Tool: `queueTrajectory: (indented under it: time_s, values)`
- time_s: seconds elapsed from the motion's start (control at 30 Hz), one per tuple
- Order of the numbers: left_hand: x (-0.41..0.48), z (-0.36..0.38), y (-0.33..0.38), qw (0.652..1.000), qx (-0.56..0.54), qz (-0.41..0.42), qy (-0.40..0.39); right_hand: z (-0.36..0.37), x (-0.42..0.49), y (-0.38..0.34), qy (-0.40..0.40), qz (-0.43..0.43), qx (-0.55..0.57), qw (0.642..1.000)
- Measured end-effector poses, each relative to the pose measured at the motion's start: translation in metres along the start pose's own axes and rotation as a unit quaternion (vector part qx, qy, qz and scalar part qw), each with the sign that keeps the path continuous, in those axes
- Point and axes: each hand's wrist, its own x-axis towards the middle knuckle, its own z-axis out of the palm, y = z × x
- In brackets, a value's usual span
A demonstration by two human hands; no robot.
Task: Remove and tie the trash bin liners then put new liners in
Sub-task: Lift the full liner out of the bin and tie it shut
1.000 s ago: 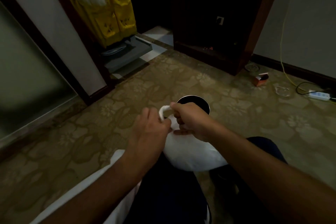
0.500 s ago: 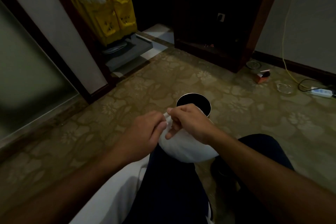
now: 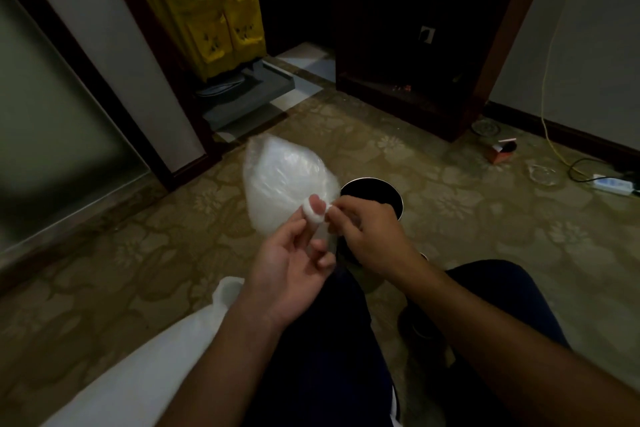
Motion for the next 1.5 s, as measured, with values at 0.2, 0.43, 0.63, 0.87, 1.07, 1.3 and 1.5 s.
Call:
queueTrajectory:
  time_s: [0.2,0.43,0.63,0.87,1.07,1.3,1.5]
  values:
    - [0.002,0.001,0.005,0.937,0.321,0.085,0.106,-0.010,-0.001,-0.004,0.048,-0.007,-0.067,0.997]
    - [-0.001,0.005,0.023,0.843,0.505,0.171,0.068,-0.023,0.002,-0.013,-0.022,0.036,0.014,0.999]
    - [0.000,0.013,0.038,0.810,0.551,0.195,0.055,-0.022,0.001,-0.018,-0.017,0.043,0.036,0.998]
    - [0.006,0.018,0.044,0.744,0.612,0.266,0.028,-0.026,0.003,-0.025,0.006,0.075,0.117,0.990]
    - [0.006,0.013,0.055,0.665,0.692,0.280,0.025,-0.038,0.002,-0.029,-0.068,0.182,0.263,0.945]
    - [0.010,0.010,0.053,0.695,0.661,0.280,-0.024,-0.039,0.002,-0.033,-0.131,0.292,0.404,0.857]
    - [0.014,0.007,0.049,0.693,0.653,0.304,-0.026,-0.042,-0.002,-0.028,-0.182,0.287,0.431,0.836]
